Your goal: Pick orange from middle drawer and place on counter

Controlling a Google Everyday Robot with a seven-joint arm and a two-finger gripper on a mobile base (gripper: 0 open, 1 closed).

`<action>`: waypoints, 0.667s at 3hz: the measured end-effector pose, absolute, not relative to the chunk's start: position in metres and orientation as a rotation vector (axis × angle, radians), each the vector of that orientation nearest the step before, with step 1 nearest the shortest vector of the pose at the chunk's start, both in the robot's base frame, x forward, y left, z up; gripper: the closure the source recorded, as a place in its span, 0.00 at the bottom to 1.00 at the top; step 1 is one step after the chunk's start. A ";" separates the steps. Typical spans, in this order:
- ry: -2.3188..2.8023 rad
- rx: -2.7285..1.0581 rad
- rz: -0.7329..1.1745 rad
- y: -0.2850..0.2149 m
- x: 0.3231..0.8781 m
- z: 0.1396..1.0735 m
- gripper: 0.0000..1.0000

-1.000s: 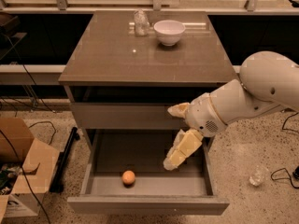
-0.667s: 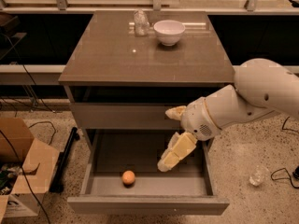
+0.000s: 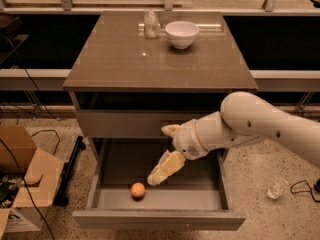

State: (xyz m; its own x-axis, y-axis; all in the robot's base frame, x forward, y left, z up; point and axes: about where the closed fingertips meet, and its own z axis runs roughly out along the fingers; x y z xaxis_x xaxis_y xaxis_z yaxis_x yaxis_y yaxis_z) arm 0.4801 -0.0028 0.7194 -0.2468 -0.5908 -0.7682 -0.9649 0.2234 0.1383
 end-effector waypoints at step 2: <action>1.917 -1.223 0.969 0.015 0.510 0.636 0.00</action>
Offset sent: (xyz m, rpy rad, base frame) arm 0.0446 0.0194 -0.1378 0.2401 0.1136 -0.1484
